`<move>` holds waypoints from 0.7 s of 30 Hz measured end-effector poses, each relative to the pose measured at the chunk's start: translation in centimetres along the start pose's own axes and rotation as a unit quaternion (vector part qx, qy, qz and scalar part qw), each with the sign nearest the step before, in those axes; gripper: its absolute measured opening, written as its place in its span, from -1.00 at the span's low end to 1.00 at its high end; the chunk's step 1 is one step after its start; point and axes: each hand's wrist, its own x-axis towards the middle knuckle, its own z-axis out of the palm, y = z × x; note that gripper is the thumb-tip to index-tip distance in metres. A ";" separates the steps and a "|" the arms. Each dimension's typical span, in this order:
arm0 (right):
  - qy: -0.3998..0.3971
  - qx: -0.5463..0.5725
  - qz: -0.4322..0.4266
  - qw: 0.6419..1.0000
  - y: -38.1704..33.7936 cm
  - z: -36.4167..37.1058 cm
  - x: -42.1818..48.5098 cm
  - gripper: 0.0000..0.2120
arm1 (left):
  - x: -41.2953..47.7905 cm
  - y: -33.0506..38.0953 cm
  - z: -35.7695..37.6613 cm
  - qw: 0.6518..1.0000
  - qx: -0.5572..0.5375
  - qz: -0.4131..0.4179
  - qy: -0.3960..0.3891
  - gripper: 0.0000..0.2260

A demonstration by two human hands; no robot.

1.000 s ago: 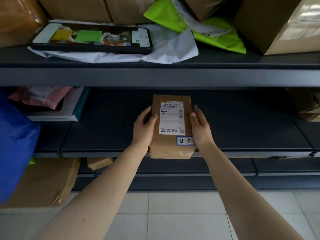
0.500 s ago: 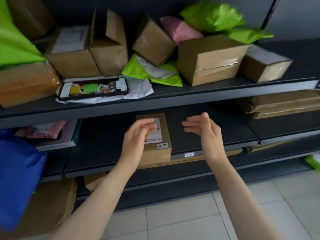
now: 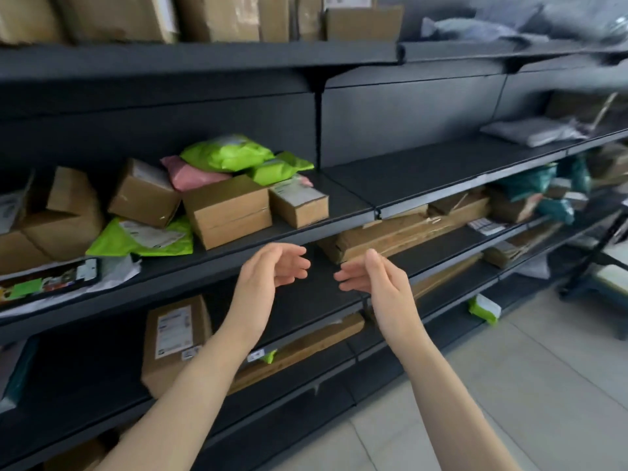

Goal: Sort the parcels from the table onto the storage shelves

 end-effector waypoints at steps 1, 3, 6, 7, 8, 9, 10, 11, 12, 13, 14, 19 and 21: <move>0.005 -0.002 0.004 1.000 -0.2 -1.9 -0.1 -0.59 | -0.1 0.5 2.0 1.000 -0.005 -0.003 -0.006 -0.61; 0.012 -0.006 0.018 1.000 -0.5 -5.6 -0.4 -0.59 | -0.5 1.2 6.0 1.000 -0.017 -0.019 -0.016 -0.60; 0.030 -0.020 0.034 0.999 -0.4 -11.4 -0.8 -0.62 | -1.0 1.7 12.1 0.998 -0.021 -0.044 -0.045 -0.59; 0.041 -0.025 0.040 0.998 -0.3 -13.5 -1.0 -0.62 | -1.0 1.8 14.0 0.997 -0.019 -0.052 -0.059 -0.58; 0.053 -0.028 0.045 0.997 -0.2 -15.5 -1.2 -0.62 | -1.0 1.8 15.9 0.995 -0.018 -0.062 -0.072 -0.58; 0.066 -0.029 0.047 0.996 -0.2 -17.5 -1.3 -0.62 | -1.0 2.0 17.6 0.994 -0.016 -0.067 -0.085 -0.57; 0.080 -0.032 0.046 0.995 -0.2 -19.5 -1.3 -0.61 | -0.8 2.2 19.5 0.993 -0.015 -0.065 -0.099 -0.57; 0.095 -0.033 0.045 0.994 -0.2 -21.6 -1.3 -0.61 | -0.5 2.6 21.4 0.992 -0.014 -0.061 -0.112 -0.56; 0.113 -0.031 0.044 0.992 -0.3 -23.6 -1.3 -0.60 | -0.2 3.0 23.4 0.991 -0.014 -0.059 -0.122 -0.56; 0.130 -0.025 0.043 0.990 -0.3 -25.5 -1.3 -0.60 | 0.2 3.4 25.4 0.990 -0.012 -0.058 -0.131 -0.56; 0.146 -0.023 0.041 0.988 -0.2 -27.4 -1.2 -0.61 | 0.7 3.7 27.4 0.988 -0.008 -0.057 -0.144 -0.57; 0.222 -0.042 0.061 0.972 1.1 -36.4 -0.6 -0.59 | 3.5 3.0 37.9 0.973 -0.009 -0.049 -0.227 -0.56; 0.265 -0.041 0.062 0.961 1.6 -39.9 0.5 -0.59 | 5.2 2.7 42.4 0.965 -0.016 -0.041 -0.257 -0.56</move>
